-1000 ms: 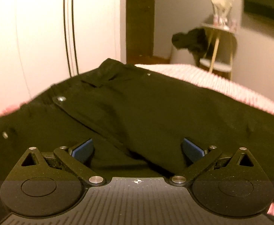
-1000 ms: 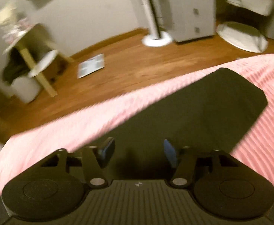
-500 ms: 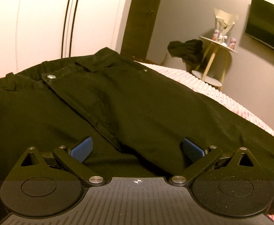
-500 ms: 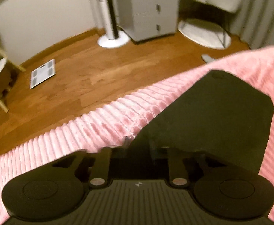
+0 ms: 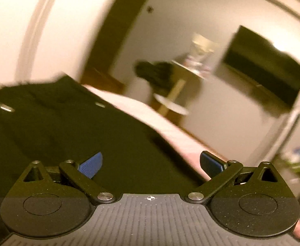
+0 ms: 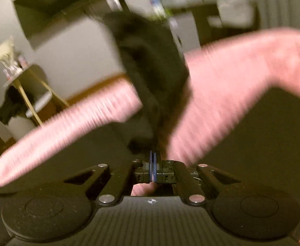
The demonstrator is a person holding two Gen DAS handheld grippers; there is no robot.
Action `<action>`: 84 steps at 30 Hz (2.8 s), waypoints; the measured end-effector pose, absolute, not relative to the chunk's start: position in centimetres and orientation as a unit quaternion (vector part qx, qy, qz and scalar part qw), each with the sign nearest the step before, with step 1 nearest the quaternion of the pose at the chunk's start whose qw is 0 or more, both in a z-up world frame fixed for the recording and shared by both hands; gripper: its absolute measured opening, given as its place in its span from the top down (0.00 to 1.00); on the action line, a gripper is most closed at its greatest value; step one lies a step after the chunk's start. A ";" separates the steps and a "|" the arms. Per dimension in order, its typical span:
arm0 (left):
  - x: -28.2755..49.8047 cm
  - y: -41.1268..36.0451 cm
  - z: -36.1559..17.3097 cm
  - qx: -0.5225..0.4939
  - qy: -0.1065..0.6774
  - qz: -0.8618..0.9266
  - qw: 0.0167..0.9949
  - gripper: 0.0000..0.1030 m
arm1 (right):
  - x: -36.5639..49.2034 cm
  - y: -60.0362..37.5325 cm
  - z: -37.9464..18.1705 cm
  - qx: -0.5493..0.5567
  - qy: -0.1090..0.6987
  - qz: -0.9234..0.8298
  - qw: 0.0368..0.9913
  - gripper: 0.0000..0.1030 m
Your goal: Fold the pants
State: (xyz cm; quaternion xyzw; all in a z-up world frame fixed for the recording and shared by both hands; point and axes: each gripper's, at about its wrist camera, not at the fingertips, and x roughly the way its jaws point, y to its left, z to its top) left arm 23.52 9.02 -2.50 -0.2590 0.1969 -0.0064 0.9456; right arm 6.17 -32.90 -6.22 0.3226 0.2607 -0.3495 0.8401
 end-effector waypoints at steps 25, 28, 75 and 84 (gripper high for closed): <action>24.1 9.4 2.8 -0.303 0.316 -0.109 0.893 0.96 | -0.9 -43.3 -3.5 0.531 0.070 -0.292 0.793 0.95; 16.4 10.0 3.4 -0.316 0.305 -0.121 0.890 0.95 | -3.8 -43.3 0.3 0.469 0.054 -0.295 0.831 0.95; 8.1 27.3 -1.7 -0.359 0.392 0.112 0.840 0.18 | -13.1 -40.5 -2.7 0.359 0.172 -0.392 0.829 0.54; 8.0 32.3 -4.6 -0.380 0.386 0.136 0.829 0.32 | -12.1 -40.0 -4.6 0.423 0.190 -0.366 0.807 0.57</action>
